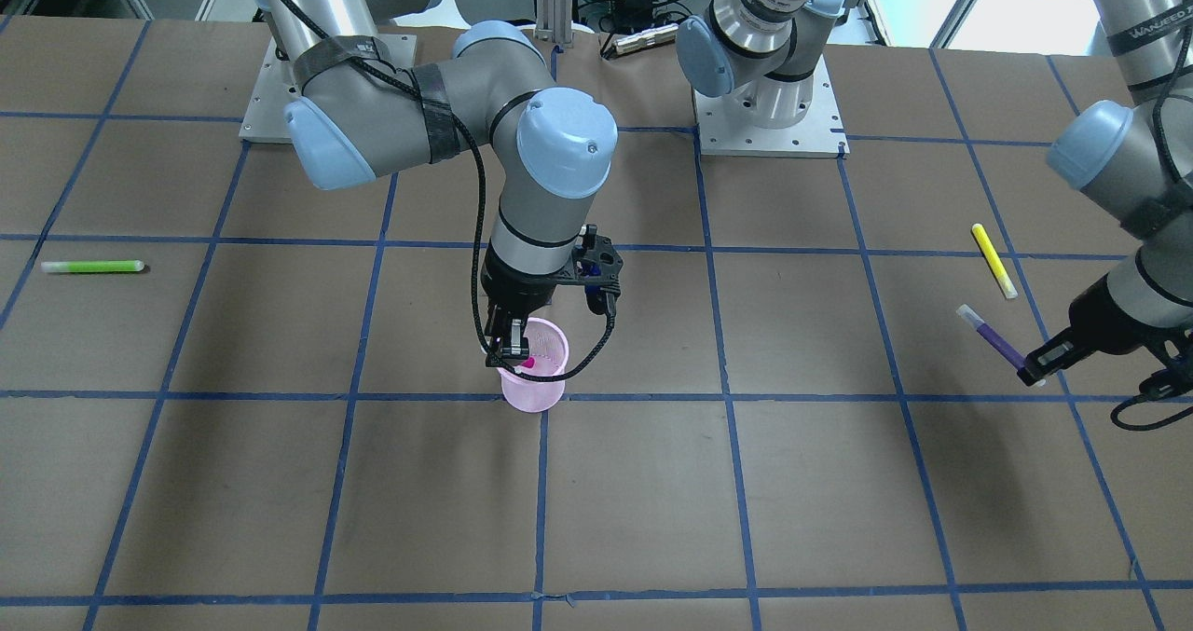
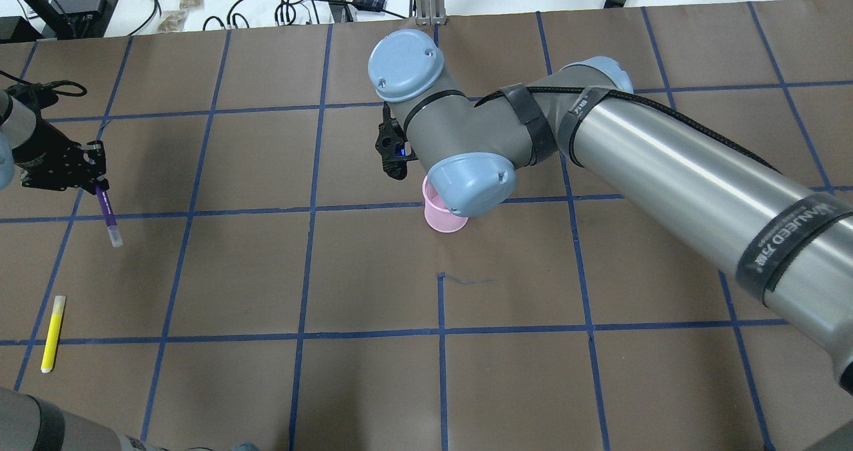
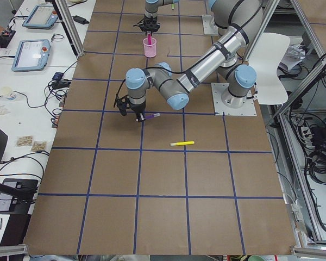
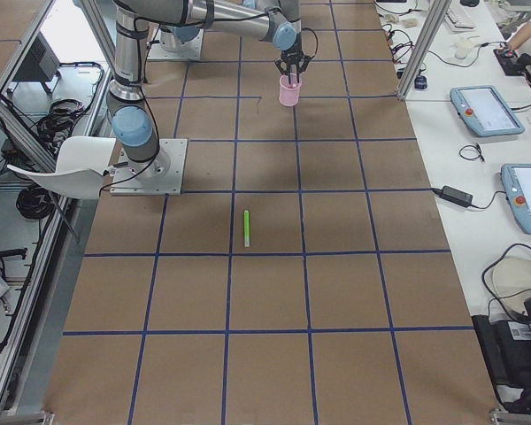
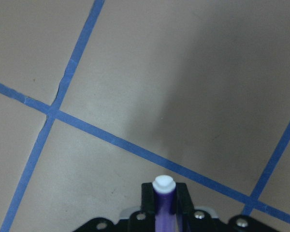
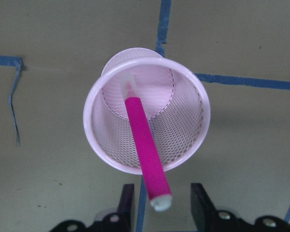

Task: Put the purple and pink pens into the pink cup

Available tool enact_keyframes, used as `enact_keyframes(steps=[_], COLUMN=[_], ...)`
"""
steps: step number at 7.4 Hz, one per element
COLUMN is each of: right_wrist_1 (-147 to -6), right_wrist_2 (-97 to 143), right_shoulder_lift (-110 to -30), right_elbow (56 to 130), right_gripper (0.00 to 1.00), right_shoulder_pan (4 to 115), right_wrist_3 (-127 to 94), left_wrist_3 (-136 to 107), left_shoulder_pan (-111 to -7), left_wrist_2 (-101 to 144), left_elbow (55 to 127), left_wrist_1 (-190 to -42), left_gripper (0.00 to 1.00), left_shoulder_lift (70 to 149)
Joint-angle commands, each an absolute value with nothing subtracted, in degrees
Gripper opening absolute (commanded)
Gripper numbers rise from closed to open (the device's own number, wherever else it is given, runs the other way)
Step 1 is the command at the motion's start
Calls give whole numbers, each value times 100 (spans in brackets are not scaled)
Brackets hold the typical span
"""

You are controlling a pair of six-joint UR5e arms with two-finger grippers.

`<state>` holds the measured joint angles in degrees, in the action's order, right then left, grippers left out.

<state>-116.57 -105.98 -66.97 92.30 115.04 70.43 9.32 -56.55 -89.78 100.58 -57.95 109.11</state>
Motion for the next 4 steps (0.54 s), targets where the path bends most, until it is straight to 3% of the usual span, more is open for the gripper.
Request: enact_keyframes(steps=[1, 4], right_wrist_1=[-11654, -11550], right_wrist_2=[-10547, -10285], right_shoulder_lift=[-6715, -7467], right_elbow=[9185, 9141], right_gripper=[60, 60], right_shoulder_pan=[11496, 10727], right_wrist_3=[7040, 7014], left_wrist_3=[923, 687], left_shoulder_pan=[-5722, -6281], left_wrist_2=[-8982, -9035], left_elbow=[10055, 9767], left_wrist_1=[-5783, -5783], left_gripper=[0, 0], left_shoulder_lift=[10811, 10662])
